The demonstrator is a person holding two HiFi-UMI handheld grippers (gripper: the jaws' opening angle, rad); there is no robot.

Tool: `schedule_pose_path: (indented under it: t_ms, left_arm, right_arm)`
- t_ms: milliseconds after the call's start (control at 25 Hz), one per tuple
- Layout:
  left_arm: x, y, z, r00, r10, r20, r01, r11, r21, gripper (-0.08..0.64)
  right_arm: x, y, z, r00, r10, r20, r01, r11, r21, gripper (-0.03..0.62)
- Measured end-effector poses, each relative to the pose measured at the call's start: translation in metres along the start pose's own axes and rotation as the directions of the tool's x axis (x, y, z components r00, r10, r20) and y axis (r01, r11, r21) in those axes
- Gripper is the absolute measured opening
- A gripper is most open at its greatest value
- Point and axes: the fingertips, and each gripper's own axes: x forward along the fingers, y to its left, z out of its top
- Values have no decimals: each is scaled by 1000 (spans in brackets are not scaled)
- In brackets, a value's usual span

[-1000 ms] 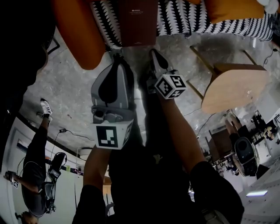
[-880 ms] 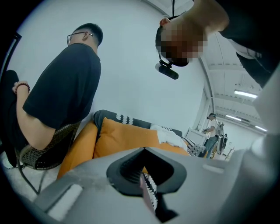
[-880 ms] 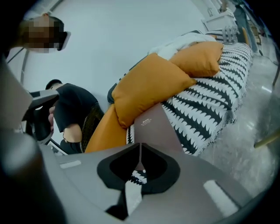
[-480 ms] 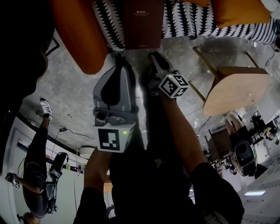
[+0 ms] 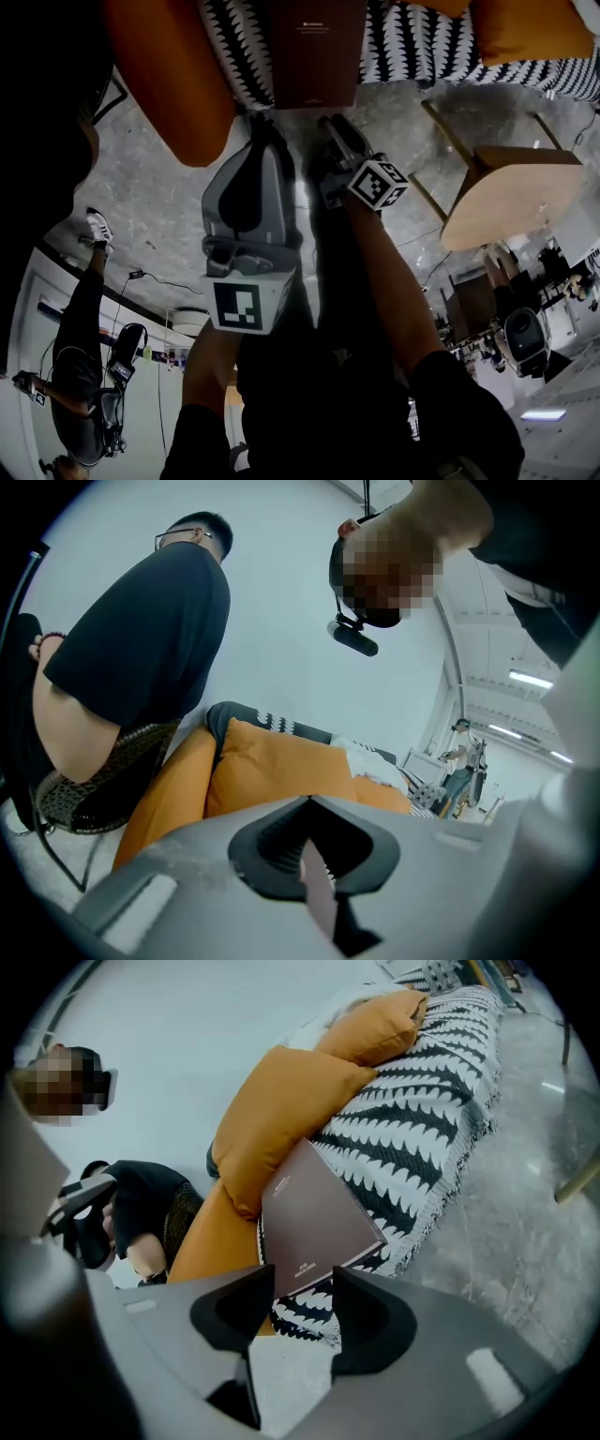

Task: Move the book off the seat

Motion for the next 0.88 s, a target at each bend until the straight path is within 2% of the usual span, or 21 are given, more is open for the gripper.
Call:
schedule_pose_path:
  t_ms: [160, 280, 560, 880]
  left_arm:
    - [3, 5, -4, 1000, -1, -7, 1, 1000, -4, 6]
    - [5, 9, -6, 1000, -5, -10, 5, 1000, -10, 6]
    - [8, 13, -6, 1000, -6, -7, 6, 1000, -7, 6]
    - [11, 16, -7, 1000, -9, -12, 9, 1000, -8, 6]
  right_arm:
    - [3, -7, -7, 1000, -1, -4, 1, 999, 45, 205]
    - [8, -14, -9, 1000, 3, 9, -4, 995, 98, 241]
    - [18, -23, -11, 997, 53, 63, -65, 974, 216, 291]
    - [30, -18, -3, 991, 98, 86, -115, 969, 221, 314]
